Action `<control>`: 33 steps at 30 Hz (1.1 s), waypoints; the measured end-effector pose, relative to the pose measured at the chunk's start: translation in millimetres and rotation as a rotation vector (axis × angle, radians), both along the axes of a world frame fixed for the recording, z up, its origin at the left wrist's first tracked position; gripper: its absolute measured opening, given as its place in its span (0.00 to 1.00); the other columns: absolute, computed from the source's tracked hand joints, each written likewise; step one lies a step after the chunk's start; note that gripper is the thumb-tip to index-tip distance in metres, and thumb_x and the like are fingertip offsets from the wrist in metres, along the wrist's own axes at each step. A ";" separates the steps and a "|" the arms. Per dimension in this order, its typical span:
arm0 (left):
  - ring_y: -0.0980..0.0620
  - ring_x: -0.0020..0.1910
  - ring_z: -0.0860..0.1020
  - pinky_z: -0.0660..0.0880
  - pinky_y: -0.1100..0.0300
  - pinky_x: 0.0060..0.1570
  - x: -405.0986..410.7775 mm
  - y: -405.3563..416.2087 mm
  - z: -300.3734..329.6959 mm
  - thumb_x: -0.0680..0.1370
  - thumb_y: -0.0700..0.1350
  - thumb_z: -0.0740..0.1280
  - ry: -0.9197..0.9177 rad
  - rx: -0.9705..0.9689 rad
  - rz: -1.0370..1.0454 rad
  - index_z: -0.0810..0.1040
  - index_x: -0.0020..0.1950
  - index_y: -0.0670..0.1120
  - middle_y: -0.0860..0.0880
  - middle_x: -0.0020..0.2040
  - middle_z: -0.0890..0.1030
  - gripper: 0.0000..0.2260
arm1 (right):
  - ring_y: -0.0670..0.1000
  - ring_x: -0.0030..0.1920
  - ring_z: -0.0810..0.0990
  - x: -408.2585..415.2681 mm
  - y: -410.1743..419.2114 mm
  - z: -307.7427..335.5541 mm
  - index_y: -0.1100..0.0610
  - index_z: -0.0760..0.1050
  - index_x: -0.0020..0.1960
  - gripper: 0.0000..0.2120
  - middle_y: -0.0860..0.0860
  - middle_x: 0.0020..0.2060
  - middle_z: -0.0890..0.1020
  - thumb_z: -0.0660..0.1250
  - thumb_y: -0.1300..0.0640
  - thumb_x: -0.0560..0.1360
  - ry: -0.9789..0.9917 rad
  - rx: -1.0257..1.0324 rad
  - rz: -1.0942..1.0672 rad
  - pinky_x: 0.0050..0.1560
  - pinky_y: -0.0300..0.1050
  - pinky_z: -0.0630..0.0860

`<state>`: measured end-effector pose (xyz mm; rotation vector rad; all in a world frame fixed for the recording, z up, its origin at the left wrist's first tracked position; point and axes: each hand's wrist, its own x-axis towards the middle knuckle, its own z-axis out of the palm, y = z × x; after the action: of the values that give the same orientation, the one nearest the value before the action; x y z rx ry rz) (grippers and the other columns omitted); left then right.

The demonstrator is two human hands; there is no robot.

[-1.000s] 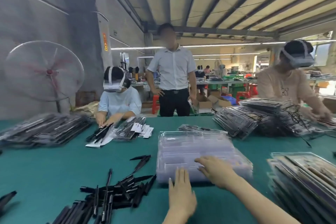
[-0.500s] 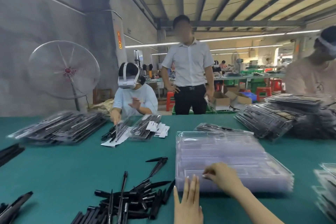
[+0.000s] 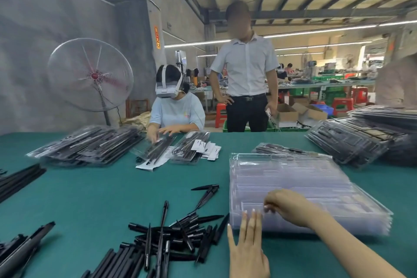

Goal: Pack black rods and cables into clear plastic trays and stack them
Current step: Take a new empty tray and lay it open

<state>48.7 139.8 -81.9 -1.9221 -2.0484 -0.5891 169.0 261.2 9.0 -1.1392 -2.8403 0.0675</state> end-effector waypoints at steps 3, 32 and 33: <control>0.53 0.77 0.41 0.57 0.49 0.66 -0.1 0.6 1.4 0.50 0.53 0.74 -0.007 0.063 0.006 0.54 0.77 0.47 0.51 0.79 0.43 0.58 | 0.52 0.60 0.73 -4.6 -3.0 -9.0 0.55 0.73 0.58 0.13 0.50 0.58 0.77 0.55 0.64 0.79 -0.126 0.143 0.023 0.54 0.43 0.68; 0.39 0.77 0.44 0.35 0.41 0.72 0.1 64.8 39.1 0.79 0.60 0.58 0.050 -0.443 -0.111 0.49 0.79 0.51 0.40 0.79 0.49 0.33 | 0.53 0.46 0.77 15.1 -9.3 -6.5 0.52 0.70 0.45 0.08 0.49 0.43 0.81 0.61 0.49 0.80 0.449 -0.032 -0.239 0.47 0.50 0.72; 0.39 0.77 0.44 0.36 0.41 0.73 -1.1 64.8 39.9 0.80 0.59 0.58 0.039 -0.439 -0.115 0.51 0.79 0.52 0.41 0.79 0.49 0.31 | 0.54 0.45 0.77 13.3 -10.8 -7.3 0.53 0.69 0.44 0.08 0.50 0.43 0.81 0.61 0.50 0.80 0.474 -0.018 -0.242 0.46 0.50 0.72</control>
<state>47.6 204.6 -42.0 -2.2778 -2.1906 -0.1236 182.3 250.4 1.7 -1.2619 -2.2817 0.3032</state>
